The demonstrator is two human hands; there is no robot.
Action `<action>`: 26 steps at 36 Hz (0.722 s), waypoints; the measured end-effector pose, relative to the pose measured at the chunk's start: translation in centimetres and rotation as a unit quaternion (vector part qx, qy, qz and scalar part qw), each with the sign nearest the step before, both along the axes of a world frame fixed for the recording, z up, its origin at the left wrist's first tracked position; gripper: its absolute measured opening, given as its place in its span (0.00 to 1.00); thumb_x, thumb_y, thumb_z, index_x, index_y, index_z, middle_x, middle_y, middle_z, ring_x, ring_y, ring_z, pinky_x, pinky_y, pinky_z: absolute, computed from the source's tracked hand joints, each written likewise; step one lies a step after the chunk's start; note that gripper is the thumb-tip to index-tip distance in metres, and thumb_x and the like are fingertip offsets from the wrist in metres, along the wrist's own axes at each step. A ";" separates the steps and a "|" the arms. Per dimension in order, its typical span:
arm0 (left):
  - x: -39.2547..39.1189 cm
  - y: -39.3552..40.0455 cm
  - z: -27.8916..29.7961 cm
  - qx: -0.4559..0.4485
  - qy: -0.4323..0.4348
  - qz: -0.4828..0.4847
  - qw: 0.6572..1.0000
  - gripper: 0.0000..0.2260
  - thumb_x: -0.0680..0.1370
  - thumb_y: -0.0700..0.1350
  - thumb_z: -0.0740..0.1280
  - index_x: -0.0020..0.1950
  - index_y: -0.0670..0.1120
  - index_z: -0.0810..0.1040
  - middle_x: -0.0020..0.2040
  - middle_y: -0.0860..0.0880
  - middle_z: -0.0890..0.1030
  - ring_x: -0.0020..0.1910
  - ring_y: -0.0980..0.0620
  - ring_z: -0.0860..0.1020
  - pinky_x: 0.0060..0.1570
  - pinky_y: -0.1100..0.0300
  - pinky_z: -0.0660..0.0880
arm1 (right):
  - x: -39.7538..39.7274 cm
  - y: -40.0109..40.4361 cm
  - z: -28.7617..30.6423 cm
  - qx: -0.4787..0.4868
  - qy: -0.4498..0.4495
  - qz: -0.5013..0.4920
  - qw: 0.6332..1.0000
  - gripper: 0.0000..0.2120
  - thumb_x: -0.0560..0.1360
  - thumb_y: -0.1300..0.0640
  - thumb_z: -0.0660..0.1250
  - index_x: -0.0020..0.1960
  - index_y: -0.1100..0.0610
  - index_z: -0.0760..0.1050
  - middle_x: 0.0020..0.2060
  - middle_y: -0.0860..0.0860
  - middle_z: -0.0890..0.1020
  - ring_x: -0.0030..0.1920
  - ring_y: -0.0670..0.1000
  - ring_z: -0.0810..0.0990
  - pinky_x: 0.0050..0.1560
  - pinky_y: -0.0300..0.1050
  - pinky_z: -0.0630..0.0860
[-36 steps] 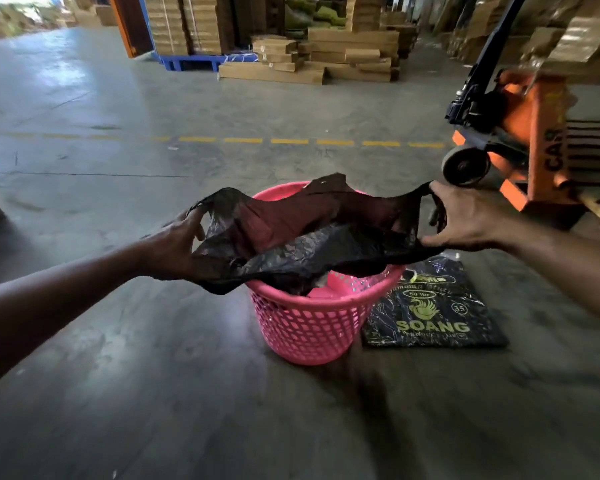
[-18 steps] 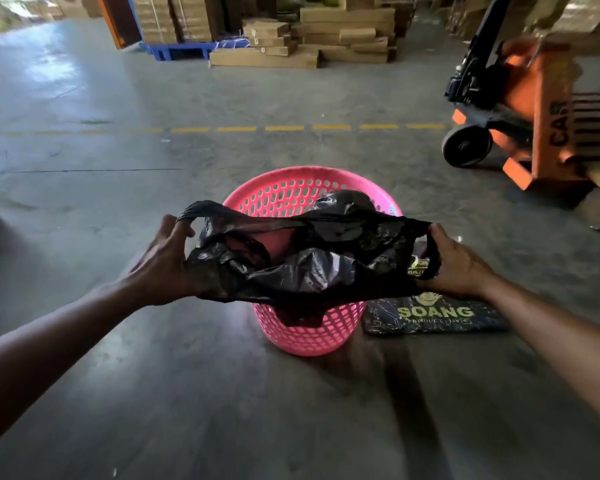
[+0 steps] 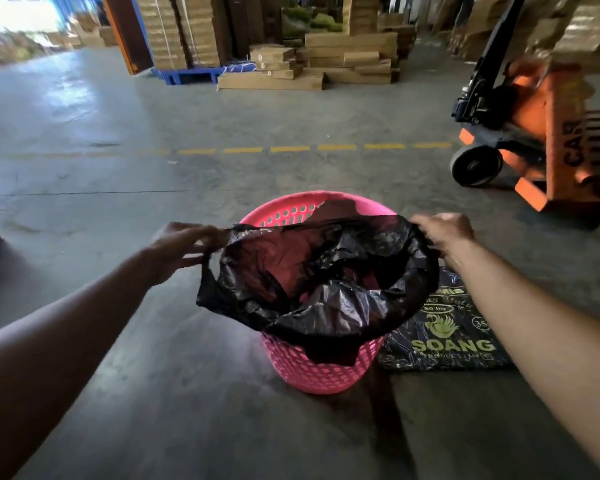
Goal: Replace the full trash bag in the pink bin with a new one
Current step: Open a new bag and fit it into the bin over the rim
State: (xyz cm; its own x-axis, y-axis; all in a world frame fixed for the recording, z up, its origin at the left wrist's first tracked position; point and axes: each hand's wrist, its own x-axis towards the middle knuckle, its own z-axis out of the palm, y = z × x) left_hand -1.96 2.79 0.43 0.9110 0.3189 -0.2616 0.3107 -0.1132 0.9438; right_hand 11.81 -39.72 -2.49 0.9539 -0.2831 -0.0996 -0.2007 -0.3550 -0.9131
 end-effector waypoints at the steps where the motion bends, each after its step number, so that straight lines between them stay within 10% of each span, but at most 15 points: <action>1: 0.2 -0.2 -0.1 -0.037 -0.037 0.054 0.997 0.11 0.78 0.44 0.69 0.35 0.47 0.81 0.48 0.45 0.80 0.44 0.48 0.82 0.51 0.53 0.77 | -0.4 0.0 0.4 -0.009 -0.023 -0.019 1.000 0.16 0.57 0.44 0.73 0.32 0.55 0.76 0.37 0.56 0.86 0.38 0.55 0.83 0.41 0.50 0.79; 6: 0.7 -1.8 0.4 0.089 -0.169 -0.005 0.982 0.06 0.79 0.40 0.69 0.42 0.44 0.79 0.40 0.52 0.82 0.46 0.49 0.82 0.45 0.60 0.81 | -0.8 0.1 2.4 -0.139 -0.186 0.147 0.962 0.06 0.69 0.56 0.72 0.46 0.54 0.81 0.48 0.54 0.82 0.47 0.53 0.83 0.48 0.43 0.77; 12: 1.9 -3.2 0.3 0.407 -0.117 -0.157 0.892 0.21 0.62 0.70 0.73 0.49 0.61 0.84 0.61 0.51 0.76 0.61 0.56 0.76 0.63 0.56 0.74 | -1.4 3.7 3.2 -0.291 -0.146 0.299 0.897 0.12 0.70 0.55 0.73 0.54 0.53 0.83 0.66 0.56 0.74 0.68 0.53 0.74 0.68 0.39 0.65; 26: 2.7 -4.7 0.7 0.417 -0.174 -0.027 0.892 0.08 0.79 0.52 0.70 0.43 0.50 0.80 0.42 0.49 0.83 0.46 0.46 0.81 0.43 0.57 0.68 | -2.2 4.1 4.1 -0.328 -0.230 0.226 0.888 0.06 0.74 0.53 0.69 0.42 0.50 0.73 0.38 0.49 0.79 0.44 0.58 0.82 0.42 0.45 0.71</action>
State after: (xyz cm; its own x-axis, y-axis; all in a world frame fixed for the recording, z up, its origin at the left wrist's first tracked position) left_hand 0.72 -1.94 1.16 0.9110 0.2232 0.3469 -0.0113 -0.8271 0.5619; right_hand 9.58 -35.63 1.62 0.8818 0.2864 0.3747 0.4388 -0.7894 -0.4294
